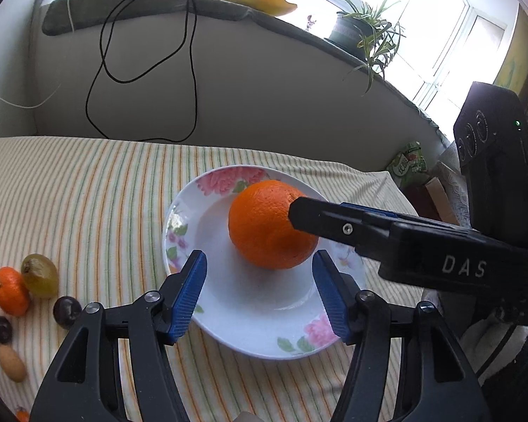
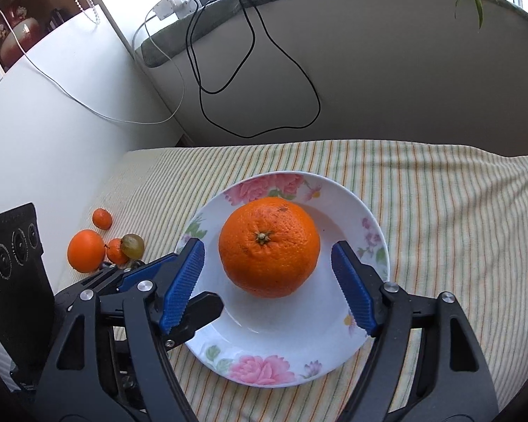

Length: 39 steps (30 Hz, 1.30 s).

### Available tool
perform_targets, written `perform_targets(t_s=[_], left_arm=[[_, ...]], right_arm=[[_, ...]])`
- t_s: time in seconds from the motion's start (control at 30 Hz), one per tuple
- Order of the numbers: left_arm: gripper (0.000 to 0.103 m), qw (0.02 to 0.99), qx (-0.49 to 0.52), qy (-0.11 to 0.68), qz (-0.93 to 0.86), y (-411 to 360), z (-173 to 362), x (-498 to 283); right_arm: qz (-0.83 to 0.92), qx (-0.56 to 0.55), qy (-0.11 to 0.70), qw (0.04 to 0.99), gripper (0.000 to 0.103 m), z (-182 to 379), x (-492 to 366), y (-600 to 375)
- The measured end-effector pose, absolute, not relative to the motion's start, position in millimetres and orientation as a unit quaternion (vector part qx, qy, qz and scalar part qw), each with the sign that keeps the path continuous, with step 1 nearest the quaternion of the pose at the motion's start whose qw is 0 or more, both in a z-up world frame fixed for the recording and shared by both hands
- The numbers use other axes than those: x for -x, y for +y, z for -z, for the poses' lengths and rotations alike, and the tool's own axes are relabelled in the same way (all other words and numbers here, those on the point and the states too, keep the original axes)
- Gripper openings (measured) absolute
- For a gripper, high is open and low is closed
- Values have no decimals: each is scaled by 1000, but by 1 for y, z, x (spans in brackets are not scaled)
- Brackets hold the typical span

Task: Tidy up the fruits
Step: 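Open the right tool to release the orange and withdraw, then grasp a brown kiwi with the right tool while the left tool grasps another kiwi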

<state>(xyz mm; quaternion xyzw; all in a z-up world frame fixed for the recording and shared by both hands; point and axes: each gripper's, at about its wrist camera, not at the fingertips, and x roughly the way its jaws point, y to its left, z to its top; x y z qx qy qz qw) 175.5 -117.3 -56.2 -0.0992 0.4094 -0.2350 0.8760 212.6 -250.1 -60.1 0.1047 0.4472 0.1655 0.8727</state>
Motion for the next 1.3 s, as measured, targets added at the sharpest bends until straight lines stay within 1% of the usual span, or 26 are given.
perform_targets(t_s=[0.27, 0.43, 0.77, 0.8, 0.83, 0.87, 1.17, 1.3], left_arm=[[62, 894, 52, 392, 213, -106, 47, -142], [62, 905, 41, 380, 189, -88, 38, -124], [62, 919, 35, 373, 119, -35, 32, -83], [62, 918, 36, 378, 111, -28, 34, -80], [62, 918, 37, 382, 101, -21, 35, -76], [62, 917, 38, 385, 93, -14, 37, -71], [62, 911, 58, 407, 44, 51, 63, -31], [62, 906, 87, 414, 24, 77, 75, -28]], right_arm=[[-156, -71, 419, 892, 77, 51, -190, -244], [-152, -22, 381, 912, 77, 43, -165, -230], [-169, 31, 349, 921, 78, 29, -133, -197], [-172, 37, 346, 922, 79, 28, -130, -192], [-171, 43, 345, 922, 88, 28, -128, -187], [-168, 47, 345, 922, 93, 28, -126, -182], [-242, 74, 377, 891, 94, 44, -116, -134], [-266, 91, 388, 878, 94, 54, -109, -112]])
